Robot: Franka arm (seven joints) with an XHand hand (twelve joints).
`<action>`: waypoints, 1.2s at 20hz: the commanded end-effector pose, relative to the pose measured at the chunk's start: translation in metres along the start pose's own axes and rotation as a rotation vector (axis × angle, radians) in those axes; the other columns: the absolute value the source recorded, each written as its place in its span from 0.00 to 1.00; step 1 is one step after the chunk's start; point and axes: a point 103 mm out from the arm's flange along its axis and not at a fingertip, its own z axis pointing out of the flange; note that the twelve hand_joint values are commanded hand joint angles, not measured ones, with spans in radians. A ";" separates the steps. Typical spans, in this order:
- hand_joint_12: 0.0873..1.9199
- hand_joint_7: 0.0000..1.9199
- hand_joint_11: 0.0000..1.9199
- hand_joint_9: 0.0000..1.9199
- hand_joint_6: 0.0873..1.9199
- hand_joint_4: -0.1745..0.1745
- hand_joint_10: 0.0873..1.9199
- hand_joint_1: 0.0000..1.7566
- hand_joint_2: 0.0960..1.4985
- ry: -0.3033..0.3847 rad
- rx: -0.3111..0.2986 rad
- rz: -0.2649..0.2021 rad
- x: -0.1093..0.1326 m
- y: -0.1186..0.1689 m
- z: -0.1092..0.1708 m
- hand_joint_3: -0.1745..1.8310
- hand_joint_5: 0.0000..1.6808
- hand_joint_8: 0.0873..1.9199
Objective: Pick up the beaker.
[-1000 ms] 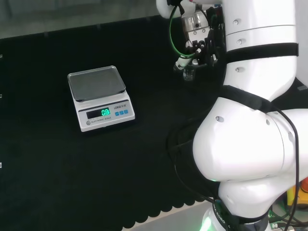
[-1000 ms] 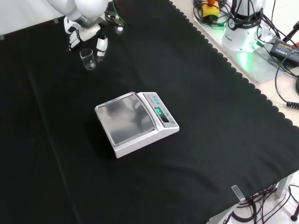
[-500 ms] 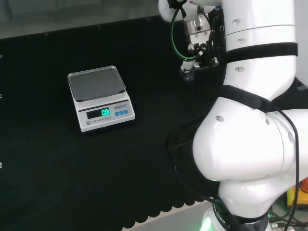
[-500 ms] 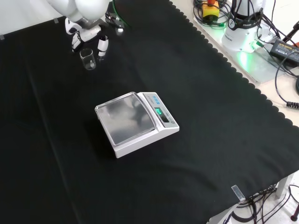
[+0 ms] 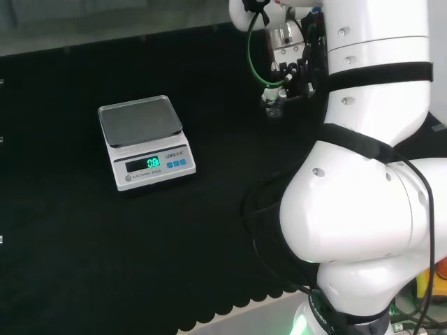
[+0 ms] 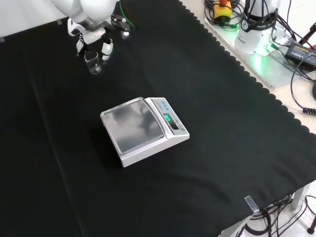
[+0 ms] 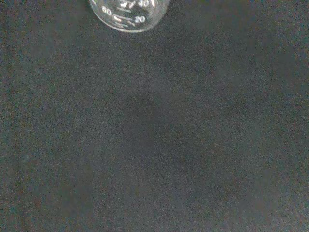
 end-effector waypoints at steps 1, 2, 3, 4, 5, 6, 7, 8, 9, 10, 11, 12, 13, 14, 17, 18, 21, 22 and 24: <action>0.63 0.31 0.37 0.38 0.00 0.36 0.26 0.41 0.54 0.006 0.001 -0.004 0.021 0.014 0.000 0.22 0.32 0.27; 0.63 0.32 0.37 0.39 0.00 0.36 0.25 0.41 0.53 0.001 0.002 -0.005 0.023 0.016 0.001 0.22 0.33 0.26; 0.62 0.33 0.38 0.39 0.00 0.36 0.25 0.42 0.53 -0.006 0.006 -0.006 0.026 0.017 0.003 0.23 0.33 0.26; 0.62 0.33 0.38 0.40 0.00 0.36 0.24 0.43 0.53 -0.018 0.007 -0.005 0.028 0.018 0.004 0.24 0.34 0.26; 0.62 0.34 0.39 0.41 0.00 0.36 0.24 0.44 0.52 -0.026 0.011 -0.002 0.029 0.020 0.006 0.25 0.35 0.25; 0.61 0.36 0.40 0.42 0.00 0.36 0.23 0.46 0.51 -0.033 0.015 0.003 0.029 0.021 0.007 0.26 0.36 0.25; 0.59 0.36 0.43 0.44 0.00 0.36 0.22 0.48 0.50 -0.042 0.015 0.012 0.028 0.021 0.009 0.27 0.39 0.24; 0.57 0.37 0.45 0.45 0.00 0.35 0.21 0.50 0.50 -0.050 0.013 0.018 0.027 0.022 0.010 0.28 0.41 0.24; 0.55 0.38 0.47 0.47 0.00 0.34 0.19 0.53 0.49 -0.053 0.015 0.021 0.026 0.022 0.012 0.30 0.43 0.23; 0.54 0.39 0.48 0.48 0.00 0.34 0.18 0.54 0.48 -0.053 0.014 0.024 0.024 0.021 0.012 0.31 0.44 0.23; 0.52 0.40 0.50 0.50 0.00 0.33 0.17 0.56 0.48 -0.055 0.007 0.027 0.023 0.021 0.012 0.32 0.46 0.23; 0.52 0.40 0.51 0.51 0.00 0.32 0.16 0.57 0.48 -0.056 0.000 0.029 0.022 0.020 0.012 0.33 0.47 0.23; 0.51 0.41 0.53 0.52 0.01 0.31 0.15 0.58 0.48 -0.059 -0.004 0.030 0.021 0.019 0.012 0.34 0.48 0.23; 0.49 0.42 0.54 0.53 0.02 0.30 0.14 0.59 0.48 -0.061 -0.008 0.033 0.020 0.019 0.011 0.34 0.49 0.22; 0.46 0.44 0.58 0.56 0.04 0.27 0.10 0.61 0.48 -0.057 -0.019 0.042 0.018 0.017 0.009 0.36 0.51 0.22; 0.45 0.44 0.59 0.58 0.05 0.26 0.09 0.62 0.48 -0.055 -0.022 0.044 0.017 0.016 0.008 0.36 0.51 0.21; 0.42 0.46 0.63 0.61 0.08 0.22 0.06 0.63 0.48 -0.050 -0.020 0.049 0.017 0.013 0.002 0.37 0.52 0.21; 0.40 0.46 0.64 0.62 0.09 0.21 0.05 0.63 0.48 -0.050 -0.021 0.048 0.018 0.012 -0.001 0.37 0.52 0.21; 0.39 0.47 0.65 0.63 0.10 0.19 0.04 0.63 0.48 -0.049 -0.026 0.042 0.020 0.008 -0.007 0.37 0.52 0.21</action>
